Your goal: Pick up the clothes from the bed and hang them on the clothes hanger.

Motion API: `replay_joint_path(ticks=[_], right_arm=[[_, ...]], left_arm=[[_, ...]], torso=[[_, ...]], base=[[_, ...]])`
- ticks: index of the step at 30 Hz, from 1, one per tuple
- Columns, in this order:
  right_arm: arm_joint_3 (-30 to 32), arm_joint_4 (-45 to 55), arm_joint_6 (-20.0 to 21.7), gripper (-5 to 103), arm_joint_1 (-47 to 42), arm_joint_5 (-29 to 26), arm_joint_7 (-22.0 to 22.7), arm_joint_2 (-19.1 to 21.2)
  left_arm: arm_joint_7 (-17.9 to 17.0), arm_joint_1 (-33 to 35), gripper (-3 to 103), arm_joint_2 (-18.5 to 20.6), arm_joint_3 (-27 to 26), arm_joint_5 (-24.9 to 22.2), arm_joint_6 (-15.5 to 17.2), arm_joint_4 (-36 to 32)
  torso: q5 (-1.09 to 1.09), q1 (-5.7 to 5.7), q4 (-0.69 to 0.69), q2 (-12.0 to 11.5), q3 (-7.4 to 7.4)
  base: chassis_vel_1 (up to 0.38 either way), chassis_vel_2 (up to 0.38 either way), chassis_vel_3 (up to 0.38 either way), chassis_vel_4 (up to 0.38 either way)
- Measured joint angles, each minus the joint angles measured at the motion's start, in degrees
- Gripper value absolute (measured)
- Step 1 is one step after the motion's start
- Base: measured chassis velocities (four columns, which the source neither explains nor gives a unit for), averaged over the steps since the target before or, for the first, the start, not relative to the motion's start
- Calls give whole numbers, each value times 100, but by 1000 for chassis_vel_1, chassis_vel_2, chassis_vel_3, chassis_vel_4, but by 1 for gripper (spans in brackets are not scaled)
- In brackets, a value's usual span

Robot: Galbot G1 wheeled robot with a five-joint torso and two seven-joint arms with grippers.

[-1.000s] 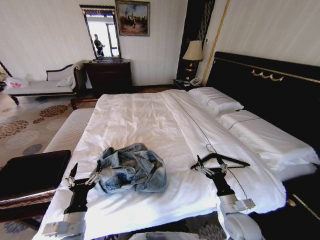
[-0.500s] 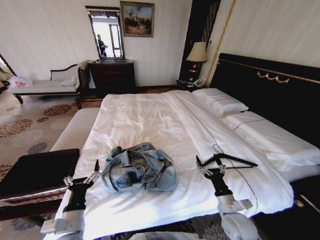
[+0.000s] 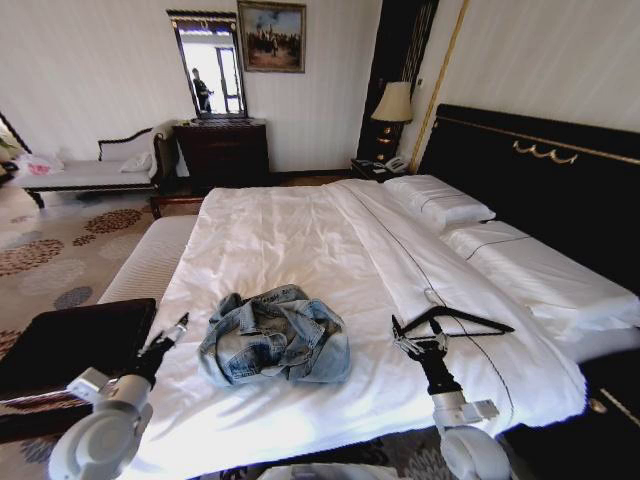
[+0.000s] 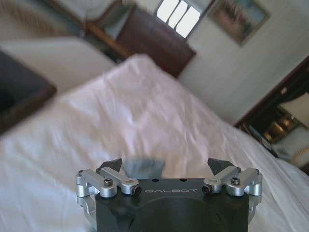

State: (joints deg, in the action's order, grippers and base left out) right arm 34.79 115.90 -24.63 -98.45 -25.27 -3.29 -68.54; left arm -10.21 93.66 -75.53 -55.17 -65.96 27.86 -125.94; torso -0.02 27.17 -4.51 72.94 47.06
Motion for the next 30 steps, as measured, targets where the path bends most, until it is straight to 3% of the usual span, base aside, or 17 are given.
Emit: replay_joint_path(ticks=[7,19,26,30], right_arm=[[17,-147,-34,100,23,33,73,3],[-12,-281,-51,100,28,118,110,-25],[-55,-325,-39,100,67,141,255,-15],[-89,-382,-32,100,93,140,286,-13]], left_arm=[[-56,-126,100,-94,287,-181,628,253],[-204,-449,103,31,423,-201,792,828],[-58,-549,86,-9,574,-107,798,946],[-33,-562,64,6,572,-134,783,986]], torso=[[2,0,1,0,0],[2,0,0,0,0],[2,0,0,0,-1],[2,0,0,0,-1]], base=[[0,0,0,0],[0,0,0,0],[0,0,0,0],[0,0,0,0]])
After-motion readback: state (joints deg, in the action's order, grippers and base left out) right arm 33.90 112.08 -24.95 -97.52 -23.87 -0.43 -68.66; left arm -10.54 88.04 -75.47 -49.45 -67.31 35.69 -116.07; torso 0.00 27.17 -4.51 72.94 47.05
